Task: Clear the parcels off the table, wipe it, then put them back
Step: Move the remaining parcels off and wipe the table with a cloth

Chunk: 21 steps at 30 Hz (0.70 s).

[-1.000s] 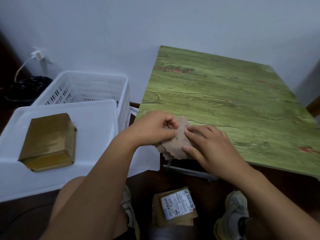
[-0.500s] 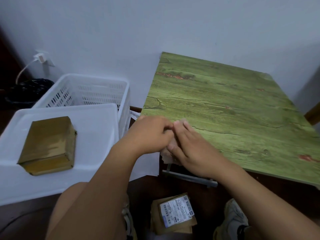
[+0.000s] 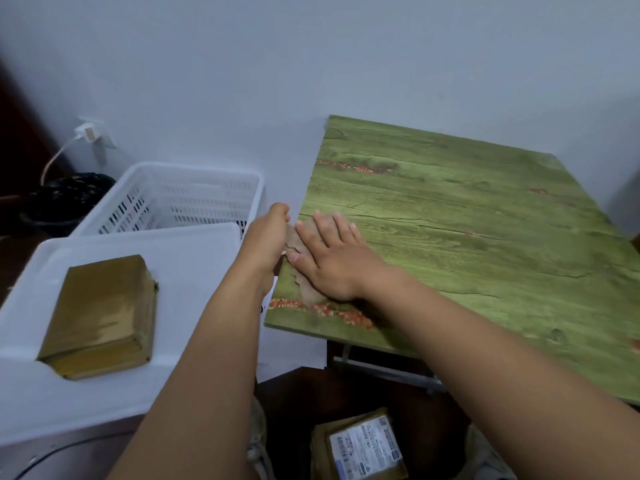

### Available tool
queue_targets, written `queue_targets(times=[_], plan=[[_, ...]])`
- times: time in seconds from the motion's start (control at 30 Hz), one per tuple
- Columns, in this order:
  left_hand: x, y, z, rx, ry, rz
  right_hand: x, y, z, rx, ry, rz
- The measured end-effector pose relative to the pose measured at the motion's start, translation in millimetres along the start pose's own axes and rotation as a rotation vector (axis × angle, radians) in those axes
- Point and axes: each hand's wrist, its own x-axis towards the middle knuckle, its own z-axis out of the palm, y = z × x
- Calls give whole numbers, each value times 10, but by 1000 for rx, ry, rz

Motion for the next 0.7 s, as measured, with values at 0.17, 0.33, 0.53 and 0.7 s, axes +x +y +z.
queue_targets(times=[0.17, 0.33, 0.53, 0.7], plan=[[230, 282, 199, -74, -39, -76, 511, 158, -149, 12, 22, 54], [632, 440, 282, -66, -125, -172, 1021, 447, -349, 29, 15, 80], [949, 405, 193, -151, -254, -198, 1565, 718, -551, 38, 36, 126], [1052, 437, 254, -217, -272, -218, 1937, 885, -672, 55, 37, 165]])
